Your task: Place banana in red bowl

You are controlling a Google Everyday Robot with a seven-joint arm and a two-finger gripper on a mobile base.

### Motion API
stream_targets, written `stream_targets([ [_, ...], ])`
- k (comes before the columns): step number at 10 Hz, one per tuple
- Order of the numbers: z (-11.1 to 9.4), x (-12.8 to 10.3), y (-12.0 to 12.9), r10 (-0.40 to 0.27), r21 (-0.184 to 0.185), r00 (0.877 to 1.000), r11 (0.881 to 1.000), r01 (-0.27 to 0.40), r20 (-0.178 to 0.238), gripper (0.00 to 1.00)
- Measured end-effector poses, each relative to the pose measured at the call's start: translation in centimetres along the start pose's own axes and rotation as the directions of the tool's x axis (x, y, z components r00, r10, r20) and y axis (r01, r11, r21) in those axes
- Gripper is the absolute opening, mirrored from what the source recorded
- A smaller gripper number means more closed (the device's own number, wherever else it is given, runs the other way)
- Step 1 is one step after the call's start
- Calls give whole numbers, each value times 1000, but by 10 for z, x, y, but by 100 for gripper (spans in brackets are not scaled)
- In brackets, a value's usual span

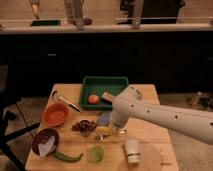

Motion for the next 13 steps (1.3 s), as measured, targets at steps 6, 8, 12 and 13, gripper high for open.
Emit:
stream_targets([
  [6,-29,-25,-25,-21,44,1000,999,20,8,0],
  [8,-44,-35,-32,-26,64,1000,998,25,11,0],
  [12,-54,-55,-38,-43,77,999,996,41,29,0],
  [13,-56,-60,-40,-47,79,998,996,44,34,0],
])
